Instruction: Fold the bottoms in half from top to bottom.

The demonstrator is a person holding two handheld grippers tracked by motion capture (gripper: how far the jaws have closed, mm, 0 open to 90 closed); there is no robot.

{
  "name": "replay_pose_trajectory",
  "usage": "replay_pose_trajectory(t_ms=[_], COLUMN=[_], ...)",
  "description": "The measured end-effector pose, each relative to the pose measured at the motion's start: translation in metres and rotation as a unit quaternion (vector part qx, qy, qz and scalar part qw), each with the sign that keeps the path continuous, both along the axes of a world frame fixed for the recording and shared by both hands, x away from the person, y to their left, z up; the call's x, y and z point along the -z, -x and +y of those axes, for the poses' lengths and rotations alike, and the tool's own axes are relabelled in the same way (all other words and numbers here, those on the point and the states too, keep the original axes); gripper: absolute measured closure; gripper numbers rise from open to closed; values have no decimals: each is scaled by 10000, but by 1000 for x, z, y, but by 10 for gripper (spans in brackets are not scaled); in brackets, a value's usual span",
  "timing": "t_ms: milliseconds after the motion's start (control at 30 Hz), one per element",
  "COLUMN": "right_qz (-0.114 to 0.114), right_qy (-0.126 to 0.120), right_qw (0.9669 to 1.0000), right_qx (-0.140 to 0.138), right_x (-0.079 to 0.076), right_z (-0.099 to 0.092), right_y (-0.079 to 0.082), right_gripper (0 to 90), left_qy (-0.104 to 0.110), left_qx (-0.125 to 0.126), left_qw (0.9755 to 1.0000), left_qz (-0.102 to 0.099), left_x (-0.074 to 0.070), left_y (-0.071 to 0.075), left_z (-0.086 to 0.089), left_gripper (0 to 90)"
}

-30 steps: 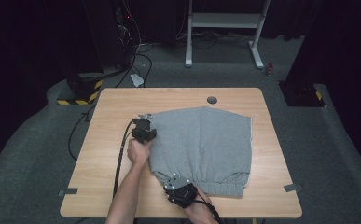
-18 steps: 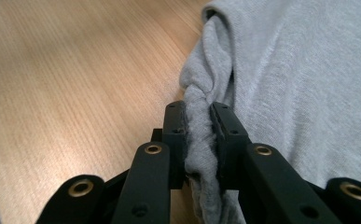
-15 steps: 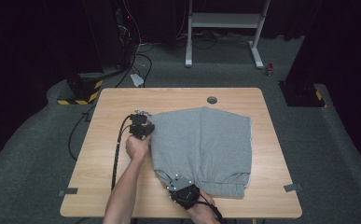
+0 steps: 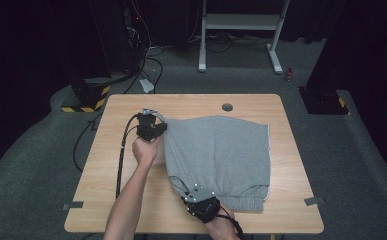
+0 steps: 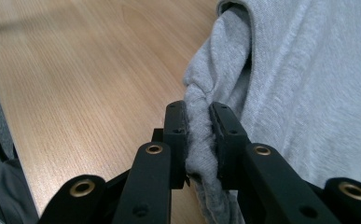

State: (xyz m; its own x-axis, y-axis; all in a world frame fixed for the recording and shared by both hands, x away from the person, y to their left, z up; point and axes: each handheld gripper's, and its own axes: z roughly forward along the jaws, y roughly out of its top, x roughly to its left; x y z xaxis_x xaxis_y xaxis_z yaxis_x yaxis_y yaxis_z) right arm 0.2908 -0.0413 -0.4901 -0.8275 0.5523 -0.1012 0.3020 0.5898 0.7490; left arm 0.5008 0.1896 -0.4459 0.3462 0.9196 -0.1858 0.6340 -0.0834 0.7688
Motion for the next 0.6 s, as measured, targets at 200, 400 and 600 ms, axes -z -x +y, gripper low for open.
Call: replay_pose_trajectory(t_ms=[200,400,600], right_qz=[-4,54,97], right_qy=[-62,-194,-271], right_qw=[10000,9998,9995], right_qx=[-18,-82,-122], right_x=[-9,-18,-23], right_z=[-4,-4,-3], right_y=[0,-2,-3], right_gripper=[783,784,784], left_qy=[41,128,135], left_qx=[-16,-25,27], left_qw=[9999,9999,9999], left_qz=[-99,-95,-104], left_x=[-6,-10,-18], left_y=[3,5,5], left_z=[6,16,21], left_gripper=[859,860,860])
